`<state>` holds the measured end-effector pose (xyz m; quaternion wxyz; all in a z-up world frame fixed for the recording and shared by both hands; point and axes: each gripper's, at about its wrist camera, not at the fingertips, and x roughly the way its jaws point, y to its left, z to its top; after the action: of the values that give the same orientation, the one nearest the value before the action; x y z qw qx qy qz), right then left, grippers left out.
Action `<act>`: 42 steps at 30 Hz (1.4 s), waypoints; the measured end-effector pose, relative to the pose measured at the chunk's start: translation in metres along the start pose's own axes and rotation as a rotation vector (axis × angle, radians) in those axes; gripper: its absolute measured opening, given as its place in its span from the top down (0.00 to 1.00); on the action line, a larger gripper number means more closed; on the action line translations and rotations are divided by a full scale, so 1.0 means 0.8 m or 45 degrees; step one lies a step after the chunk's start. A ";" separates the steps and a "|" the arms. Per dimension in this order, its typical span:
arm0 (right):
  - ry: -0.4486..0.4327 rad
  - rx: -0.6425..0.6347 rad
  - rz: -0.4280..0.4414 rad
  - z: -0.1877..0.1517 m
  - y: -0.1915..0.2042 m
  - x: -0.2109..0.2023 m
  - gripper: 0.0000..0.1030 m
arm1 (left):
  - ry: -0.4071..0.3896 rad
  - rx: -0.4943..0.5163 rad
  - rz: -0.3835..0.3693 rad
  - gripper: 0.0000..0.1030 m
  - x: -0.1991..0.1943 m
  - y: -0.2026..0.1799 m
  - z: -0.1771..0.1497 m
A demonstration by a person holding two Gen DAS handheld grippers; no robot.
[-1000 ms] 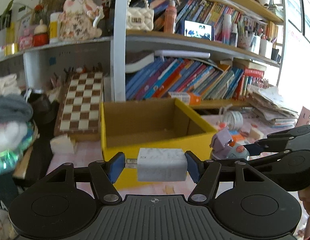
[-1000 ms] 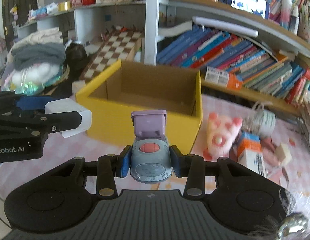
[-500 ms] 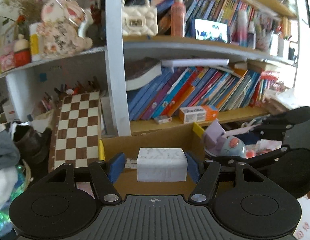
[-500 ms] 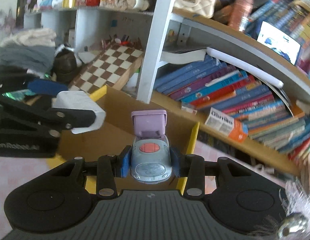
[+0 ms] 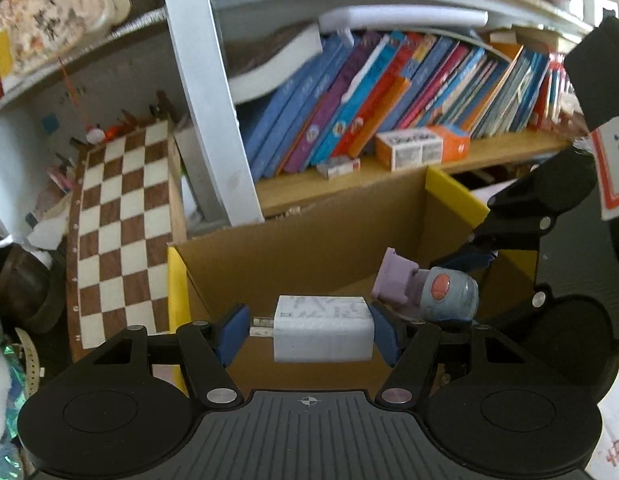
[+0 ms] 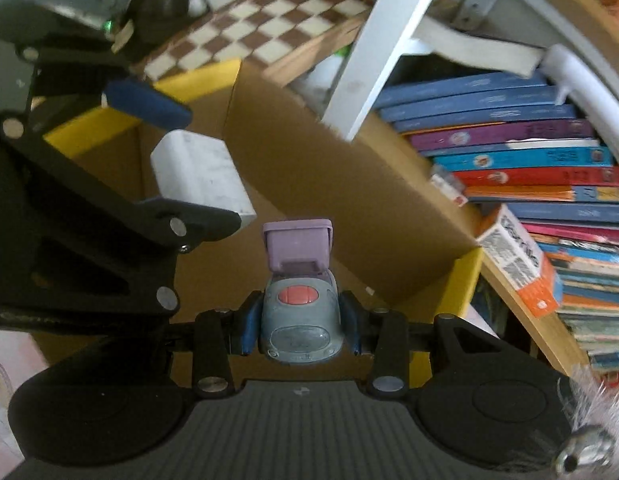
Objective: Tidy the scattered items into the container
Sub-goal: 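Carry the charger and toy car in both tools over the yellow box, then open both tools to drop the charger and toy car into the box, then withdraw both open tools from the box back over the desk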
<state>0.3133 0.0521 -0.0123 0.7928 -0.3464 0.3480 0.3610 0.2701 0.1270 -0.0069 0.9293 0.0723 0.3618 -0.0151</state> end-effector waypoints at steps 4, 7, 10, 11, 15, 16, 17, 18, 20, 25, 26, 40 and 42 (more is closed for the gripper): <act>0.038 -0.070 0.013 0.001 0.000 0.017 0.62 | 0.042 0.002 -0.002 0.37 0.012 0.002 -0.001; 0.056 -0.102 0.018 0.001 -0.001 0.027 0.62 | 0.072 0.003 -0.005 0.37 0.020 0.004 -0.002; 0.054 -0.121 0.033 0.003 0.000 0.028 0.62 | 0.093 0.031 0.005 0.37 0.023 0.002 -0.001; 0.048 -0.132 0.035 0.003 0.001 0.028 0.62 | 0.103 0.035 0.005 0.37 0.024 0.002 -0.001; 0.049 -0.156 0.047 0.005 0.003 0.029 0.62 | 0.124 0.034 0.003 0.36 0.028 0.003 -0.001; 0.042 -0.163 0.054 0.005 0.004 0.028 0.61 | 0.125 0.033 0.003 0.36 0.028 0.004 -0.001; 0.037 -0.168 0.052 0.005 0.005 0.027 0.56 | 0.125 0.033 0.003 0.36 0.027 0.004 0.000; 0.033 -0.174 0.048 0.006 0.005 0.027 0.53 | 0.124 0.032 0.003 0.36 0.027 0.004 0.000; 0.028 -0.179 0.038 0.006 0.006 0.026 0.48 | 0.121 0.031 0.005 0.35 0.025 0.004 0.000; 0.012 -0.172 0.031 0.004 0.004 0.019 0.38 | 0.094 0.030 0.014 0.31 0.014 0.002 0.001; 0.008 -0.164 0.028 0.004 0.002 0.016 0.38 | 0.089 0.030 0.015 0.29 0.012 0.002 0.001; -0.101 -0.026 -0.061 -0.017 0.004 -0.054 0.35 | -0.037 0.039 0.030 0.18 -0.054 -0.012 -0.004; -0.119 -0.013 -0.072 -0.023 0.011 -0.067 0.34 | -0.056 0.039 0.033 0.16 -0.068 -0.015 -0.010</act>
<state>0.2741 0.0242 0.0186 0.8164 -0.3429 0.2986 0.3560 0.2236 0.1152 0.0228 0.9359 0.0908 0.3401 -0.0100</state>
